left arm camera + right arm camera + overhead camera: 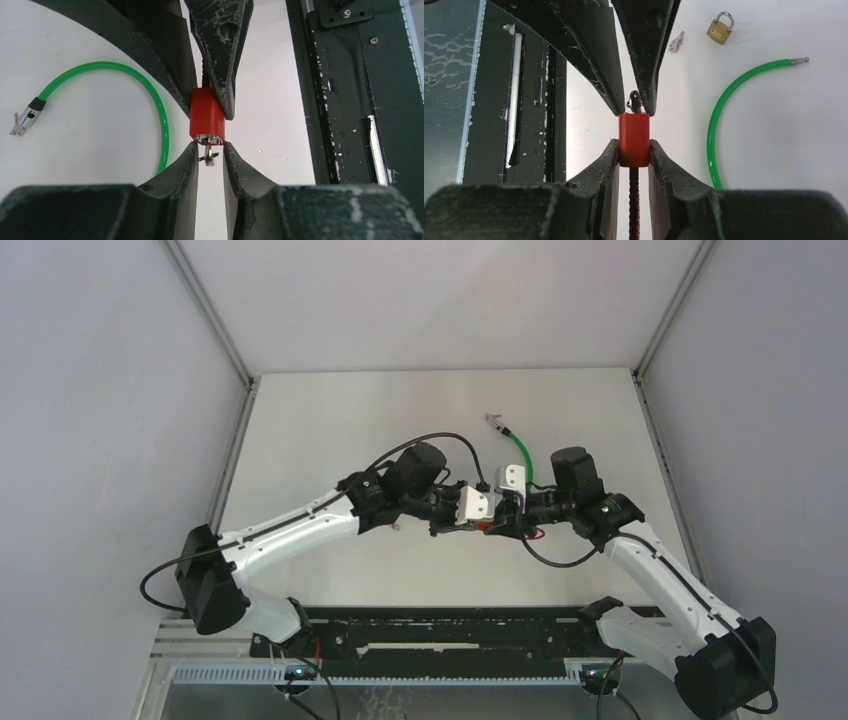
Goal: Lock with the key
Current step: Remove the lock.
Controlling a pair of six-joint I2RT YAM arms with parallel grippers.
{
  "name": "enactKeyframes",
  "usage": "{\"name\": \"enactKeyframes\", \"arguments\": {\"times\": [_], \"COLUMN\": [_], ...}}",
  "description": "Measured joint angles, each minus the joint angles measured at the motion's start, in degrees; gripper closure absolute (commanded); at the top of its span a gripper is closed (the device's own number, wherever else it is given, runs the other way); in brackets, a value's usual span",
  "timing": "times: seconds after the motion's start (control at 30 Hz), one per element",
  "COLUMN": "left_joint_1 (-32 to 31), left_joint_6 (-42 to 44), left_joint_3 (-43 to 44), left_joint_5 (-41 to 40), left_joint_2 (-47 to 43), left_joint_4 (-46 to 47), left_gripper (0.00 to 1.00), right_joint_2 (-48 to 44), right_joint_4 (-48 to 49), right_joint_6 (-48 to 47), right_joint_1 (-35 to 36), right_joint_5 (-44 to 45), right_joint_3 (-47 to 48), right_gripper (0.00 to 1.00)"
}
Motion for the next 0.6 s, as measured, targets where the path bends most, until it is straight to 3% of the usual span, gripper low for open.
{"name": "enactKeyframes", "arguments": {"times": [0.27, 0.6], "left_joint_1": [-0.17, -0.59], "left_joint_6": [1.14, 2.08], "left_joint_3": [0.00, -1.79], "left_joint_5": [-0.76, -3.15], "left_joint_2": [0.04, -0.07], "left_joint_4": [-0.22, 2.36], "left_gripper": [0.99, 1.00], "right_joint_2": [0.00, 0.00], "right_joint_4": [-0.22, -0.72], "right_joint_6": [-0.50, -2.14], "right_joint_1": [-0.28, -0.28], "right_joint_5": [0.33, 1.99], "right_joint_3": [0.00, 0.00], "right_gripper": [1.00, 1.00]}}
